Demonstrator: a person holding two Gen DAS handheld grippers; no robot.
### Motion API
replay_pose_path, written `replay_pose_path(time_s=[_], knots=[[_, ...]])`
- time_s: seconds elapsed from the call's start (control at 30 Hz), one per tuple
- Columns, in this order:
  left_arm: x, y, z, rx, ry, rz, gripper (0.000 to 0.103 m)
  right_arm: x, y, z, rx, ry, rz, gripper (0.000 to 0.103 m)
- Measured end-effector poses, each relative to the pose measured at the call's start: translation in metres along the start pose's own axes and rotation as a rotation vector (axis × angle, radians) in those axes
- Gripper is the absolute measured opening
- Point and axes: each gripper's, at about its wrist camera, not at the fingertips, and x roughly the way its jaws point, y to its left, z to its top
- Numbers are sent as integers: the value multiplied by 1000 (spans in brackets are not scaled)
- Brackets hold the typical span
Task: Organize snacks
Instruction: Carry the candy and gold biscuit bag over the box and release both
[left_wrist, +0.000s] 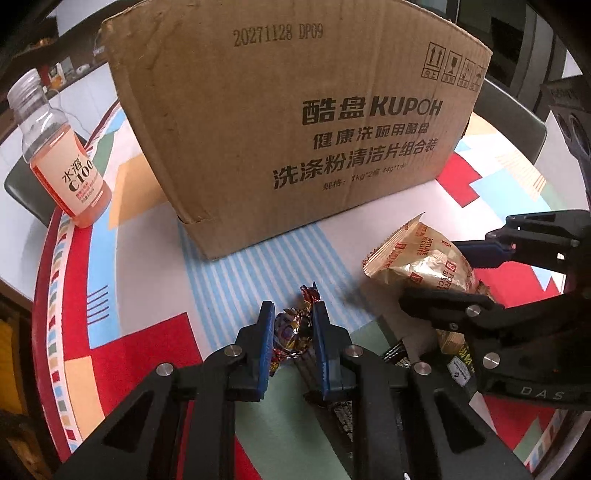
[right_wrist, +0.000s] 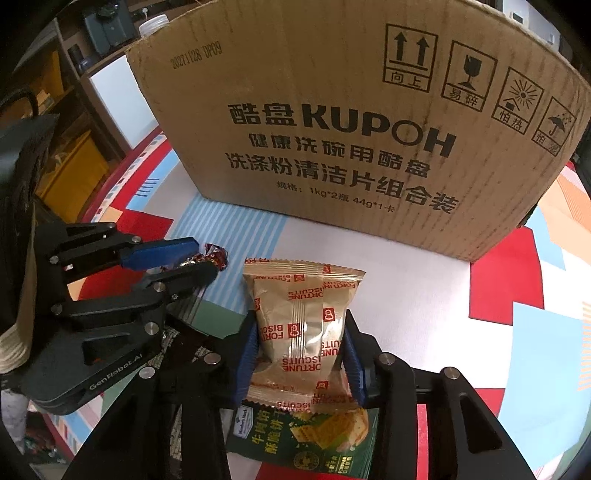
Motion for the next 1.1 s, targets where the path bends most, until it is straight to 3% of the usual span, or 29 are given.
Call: replay_pose_path(time_s=[0.47,1.1], knots=[[-36,-1,-7,-104,-60,19,21,-31,-6,1,1,-69,7,40],[-136,-19,12,-169,-324,57,21,-125,-13,10,-9,-298,13,40]])
